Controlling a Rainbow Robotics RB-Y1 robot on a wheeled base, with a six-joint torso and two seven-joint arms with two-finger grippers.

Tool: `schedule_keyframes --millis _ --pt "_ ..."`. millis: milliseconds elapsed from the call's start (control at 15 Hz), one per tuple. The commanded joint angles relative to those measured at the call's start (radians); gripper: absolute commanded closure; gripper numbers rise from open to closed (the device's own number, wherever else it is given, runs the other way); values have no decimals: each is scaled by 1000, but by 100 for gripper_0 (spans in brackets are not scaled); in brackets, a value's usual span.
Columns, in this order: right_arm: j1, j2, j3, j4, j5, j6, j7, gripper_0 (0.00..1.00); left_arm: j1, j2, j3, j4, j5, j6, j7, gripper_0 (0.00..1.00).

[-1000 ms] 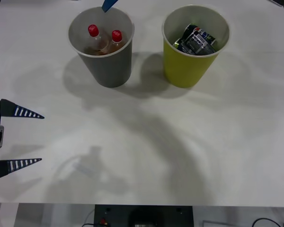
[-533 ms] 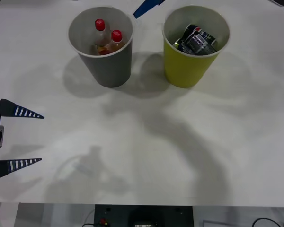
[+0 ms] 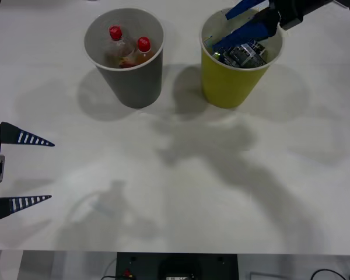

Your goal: Put the can into the green bin and the plastic bottle into the gray bin

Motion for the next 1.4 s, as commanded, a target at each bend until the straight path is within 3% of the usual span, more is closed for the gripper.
schedule_keyframes --millis 67,467,733,1133,1400 --pt "165 -23 -177 -37 2 -88 103 0 0 0 0 0 0 0 0 2" --pt "616 -84 -557 -261 39 -137 268 0 0 0 0 0 0 0 0 2" --pt "962 -87 -833 -410 68 -159 394 0 0 0 0 0 0 0 0 2" --pt "1312 -30 -1094 -511 114 -222 597 0 0 0 0 0 0 0 0 2" --pt "1432 12 -1149 -519 139 -228 710 0 0 0 0 0 0 0 0 2"
